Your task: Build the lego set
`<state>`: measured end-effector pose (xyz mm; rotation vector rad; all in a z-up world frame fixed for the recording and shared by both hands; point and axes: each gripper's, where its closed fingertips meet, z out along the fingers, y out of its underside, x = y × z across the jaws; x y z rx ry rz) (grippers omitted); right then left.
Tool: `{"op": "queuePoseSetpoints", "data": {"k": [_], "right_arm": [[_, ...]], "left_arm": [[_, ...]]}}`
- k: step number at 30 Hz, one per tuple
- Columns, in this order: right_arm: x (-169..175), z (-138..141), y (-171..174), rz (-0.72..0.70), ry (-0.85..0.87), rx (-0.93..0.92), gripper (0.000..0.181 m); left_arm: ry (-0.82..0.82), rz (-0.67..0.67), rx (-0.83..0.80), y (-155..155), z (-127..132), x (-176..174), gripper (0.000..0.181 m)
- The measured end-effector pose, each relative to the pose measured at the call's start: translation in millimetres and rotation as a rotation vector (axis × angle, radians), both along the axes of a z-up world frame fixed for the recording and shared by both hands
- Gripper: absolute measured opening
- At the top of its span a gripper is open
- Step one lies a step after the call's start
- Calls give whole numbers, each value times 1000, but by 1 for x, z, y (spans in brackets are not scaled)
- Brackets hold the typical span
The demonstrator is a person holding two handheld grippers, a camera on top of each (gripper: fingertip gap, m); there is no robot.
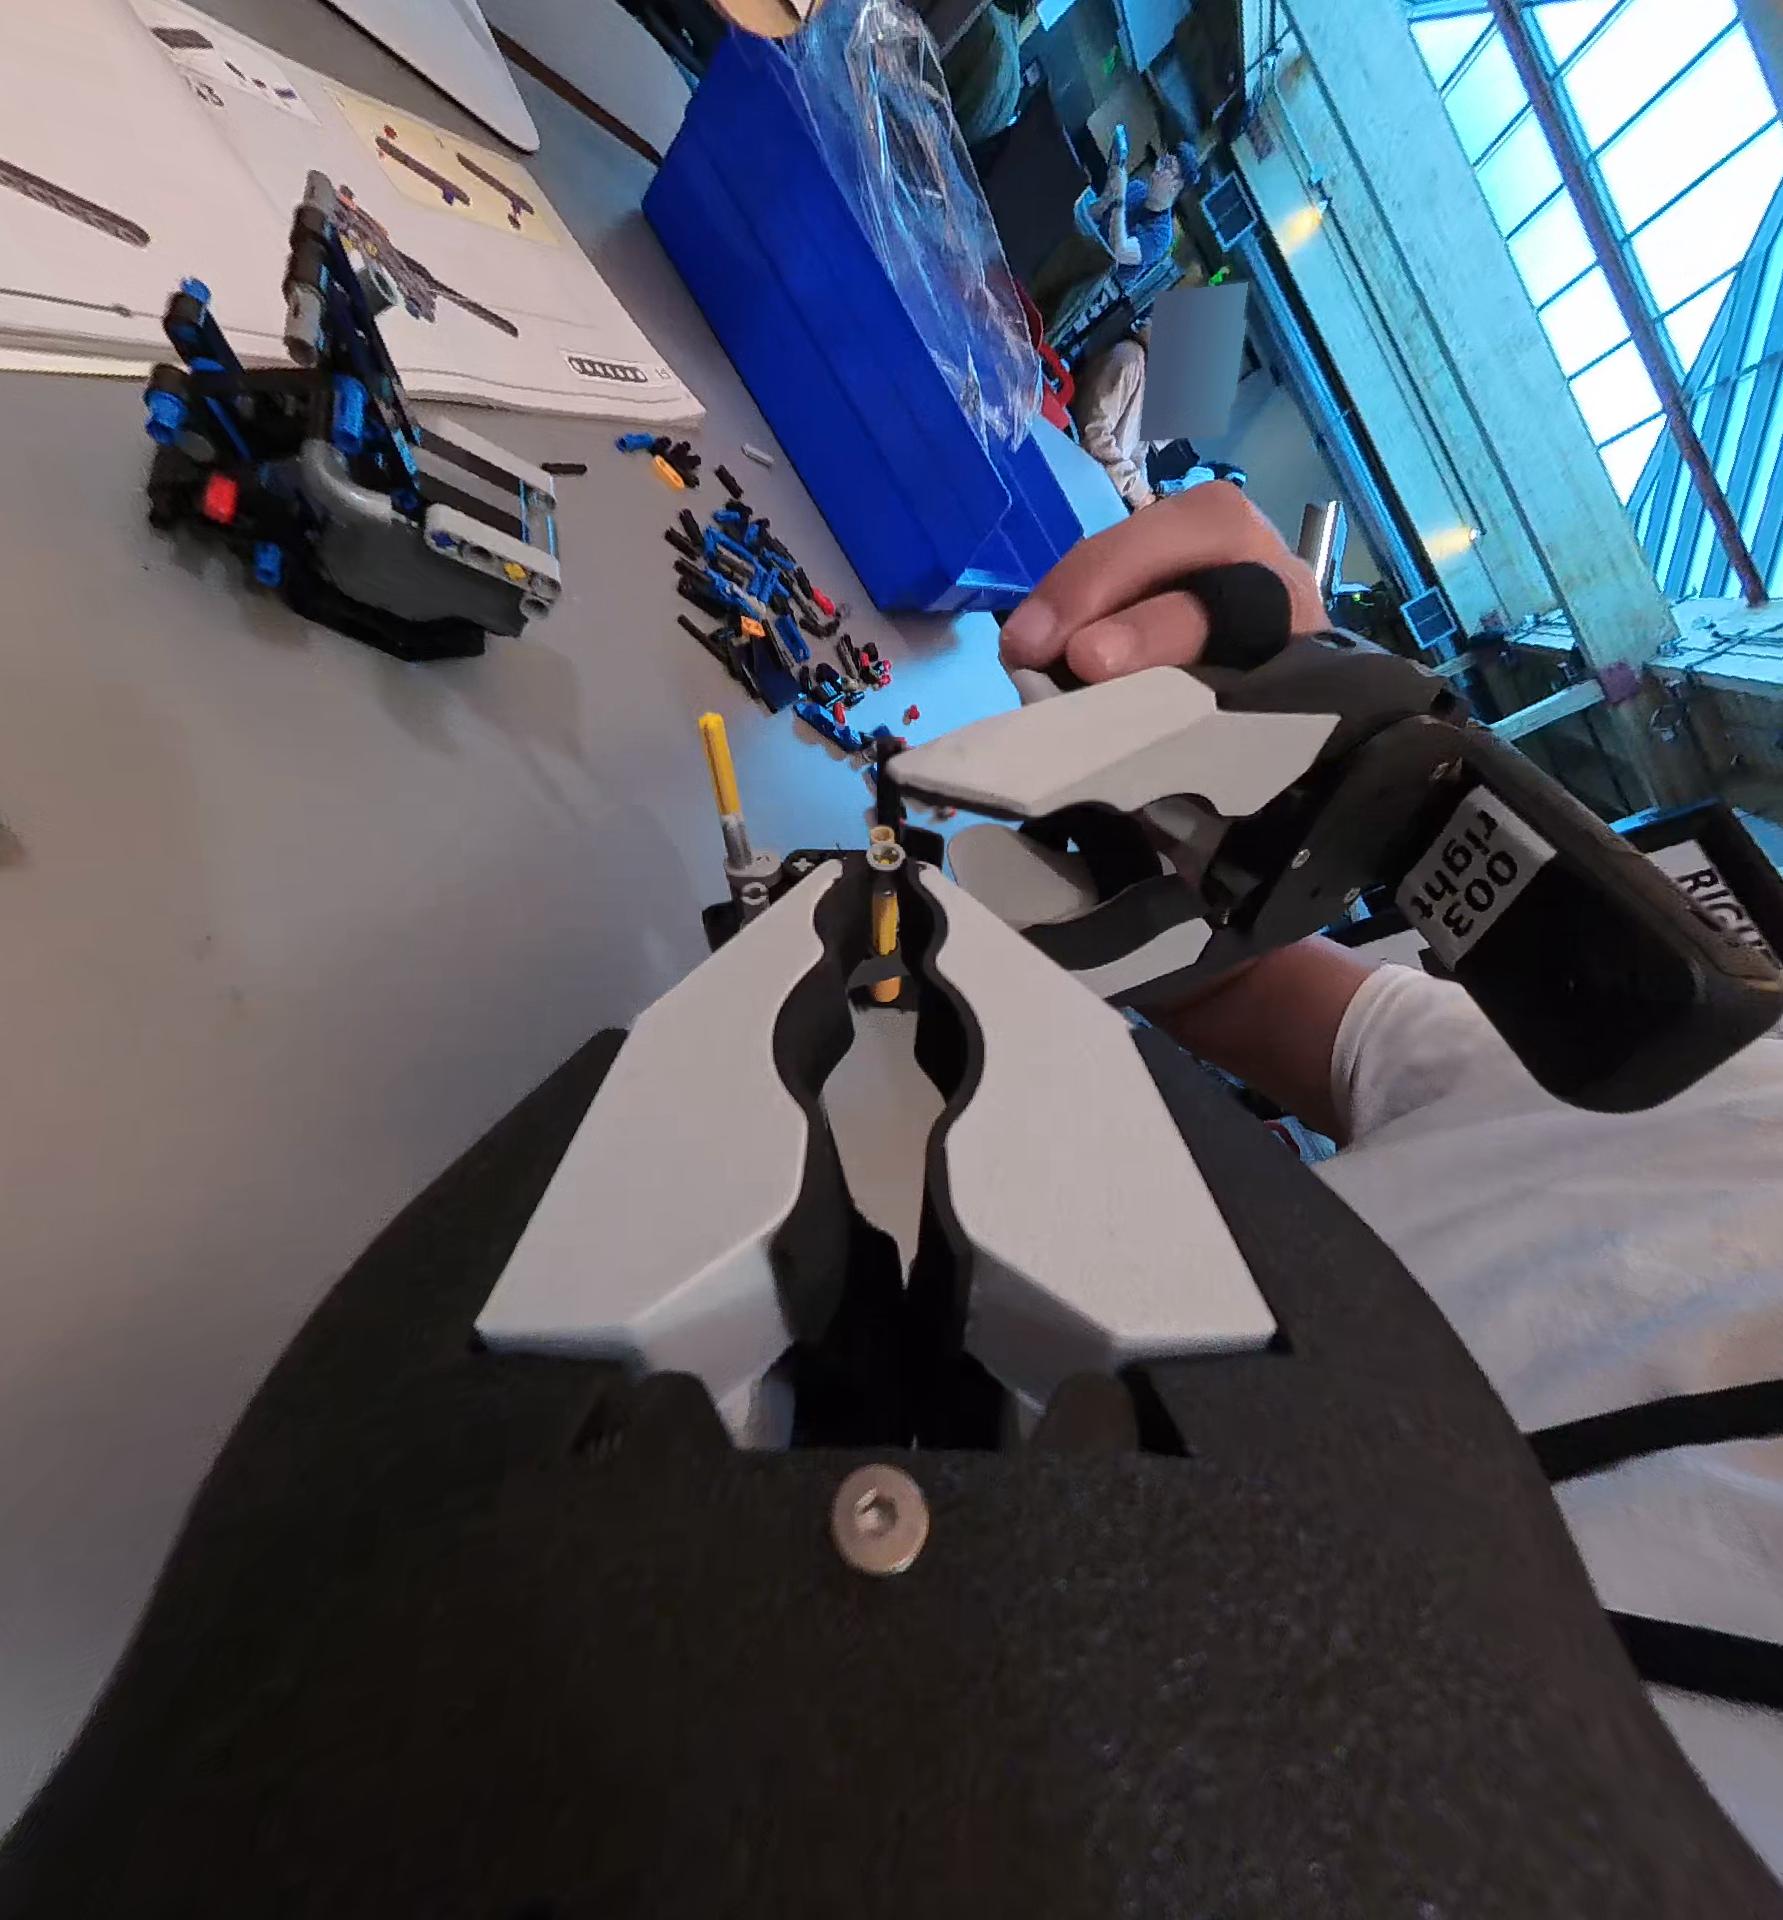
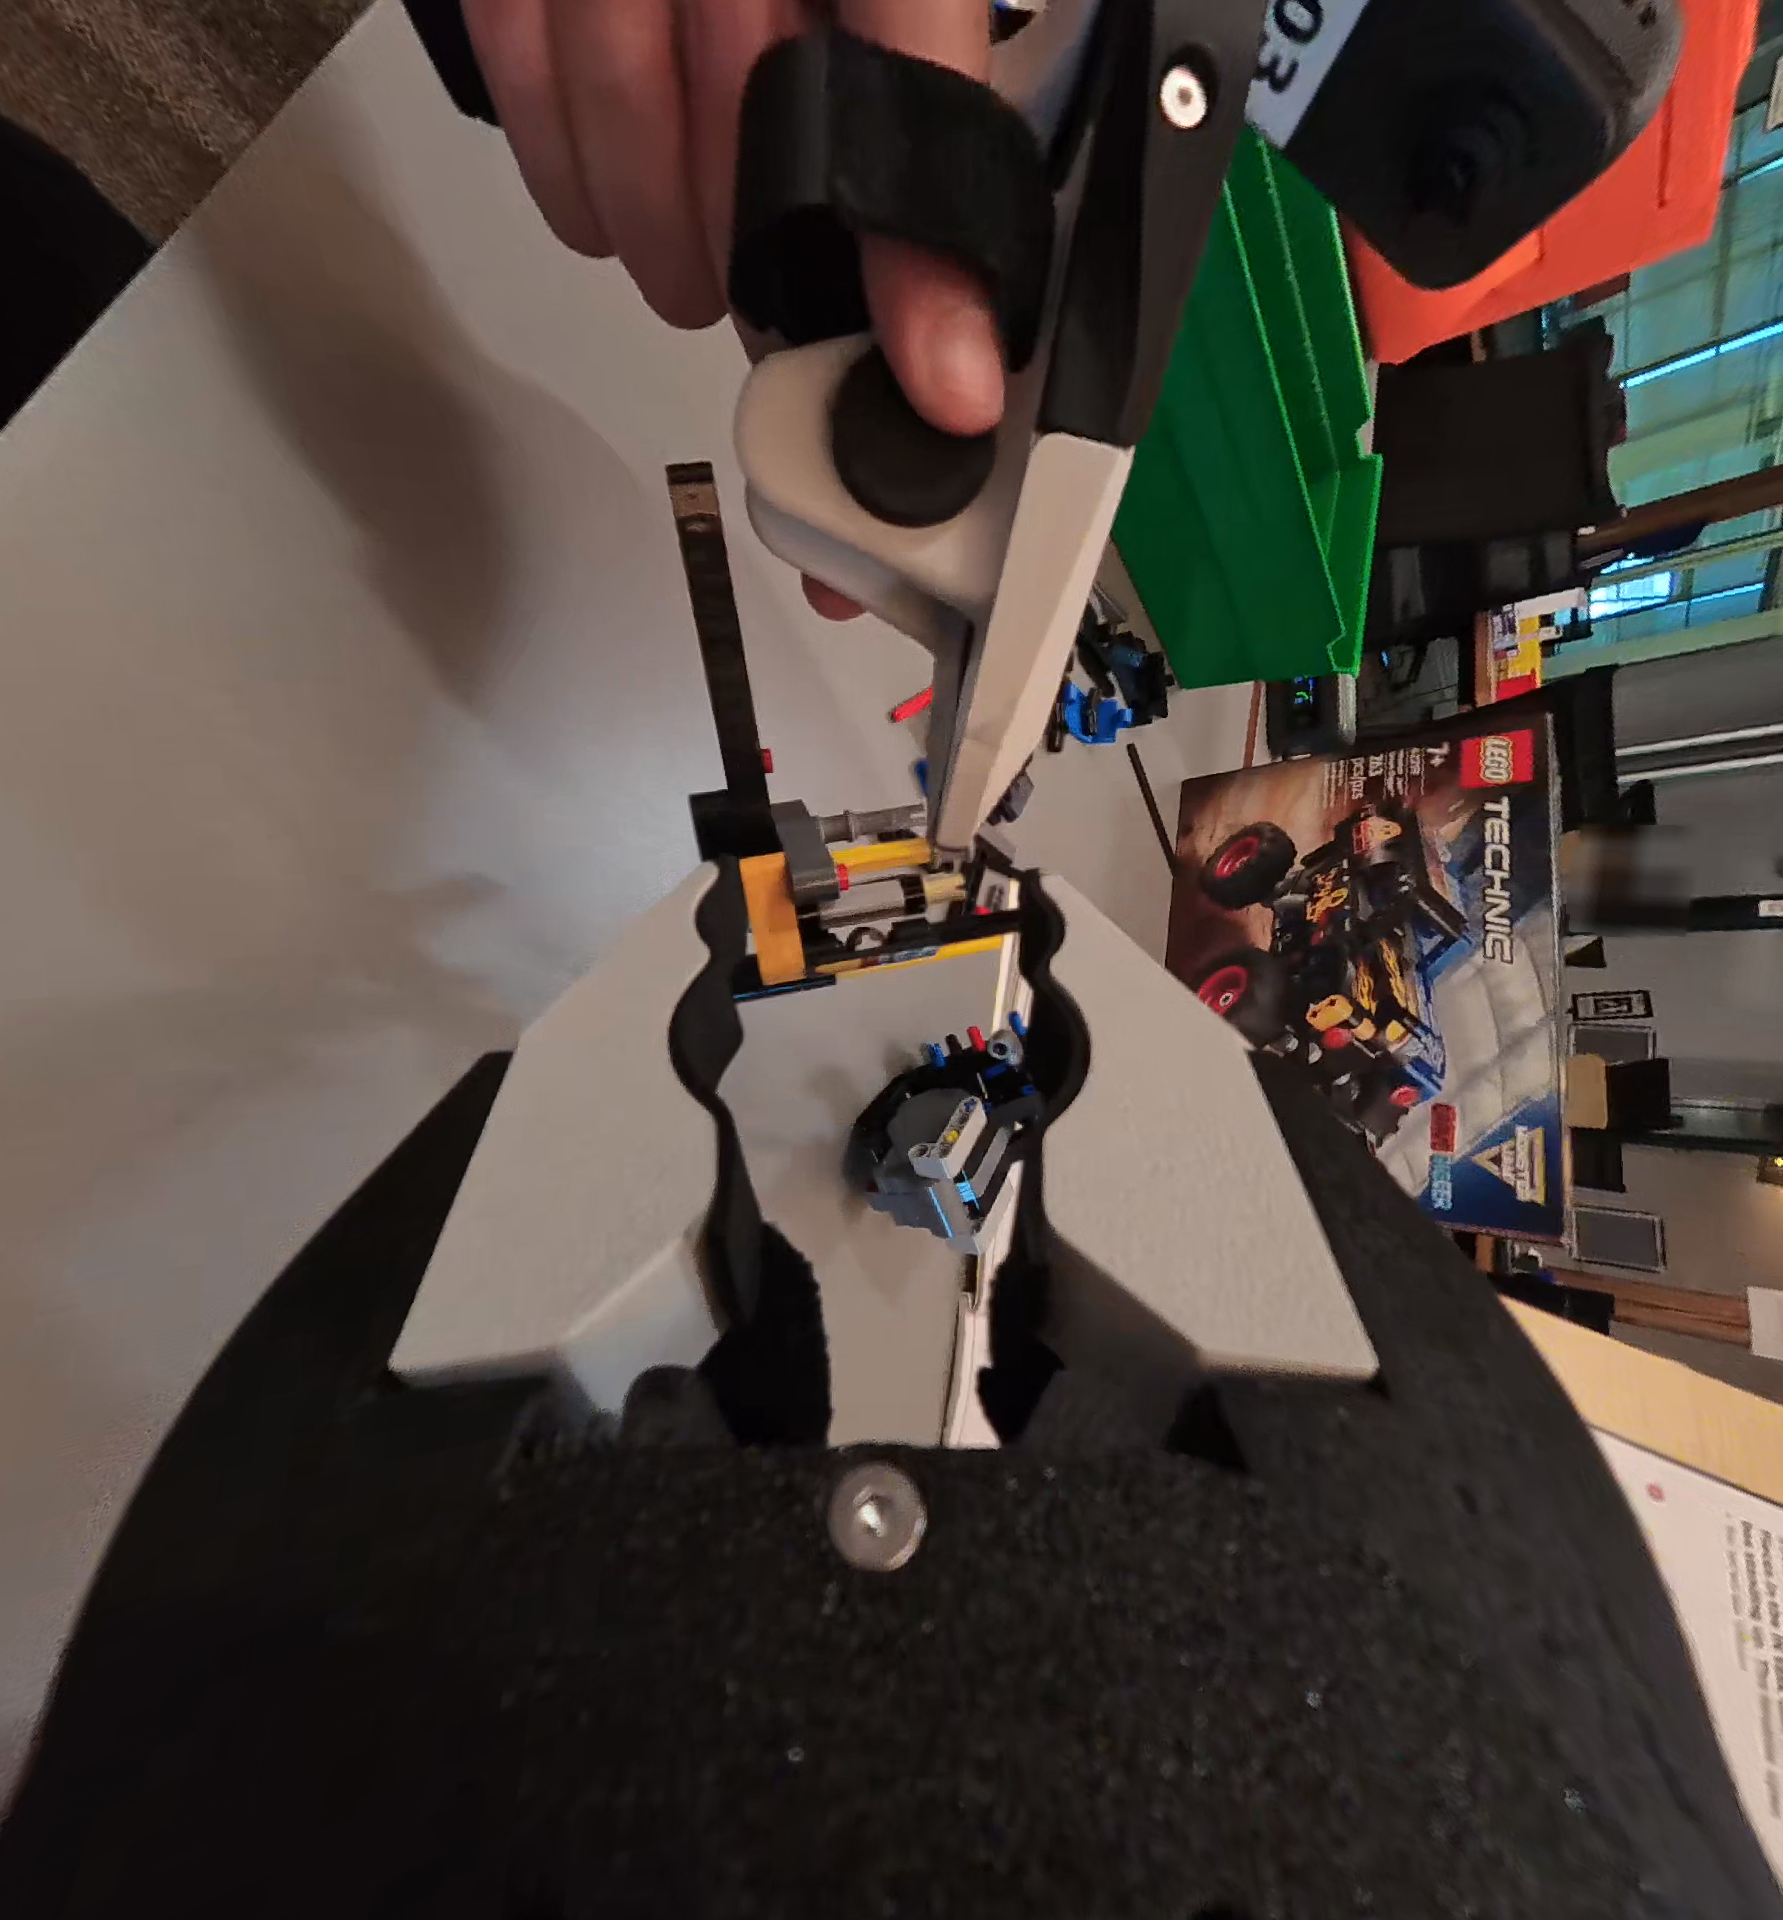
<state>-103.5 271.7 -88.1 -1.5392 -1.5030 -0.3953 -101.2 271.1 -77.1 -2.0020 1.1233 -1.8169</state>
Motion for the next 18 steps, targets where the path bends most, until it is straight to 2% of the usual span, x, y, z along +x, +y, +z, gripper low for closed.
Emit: {"op": "queuePoseSetpoints", "data": {"k": [3,10,18], "right_arm": [[-6,0,-4,35,-7,15,41],[-10,-2,-5,49,15,21,43],[-11,-1,-4,48,41,7,43]], "left_arm": [[-9,-10,-9,1,2,-3,3],[2,-78,36,-4,1,-4,3],[-8,-82,50,-2,2,-4,3]]}}
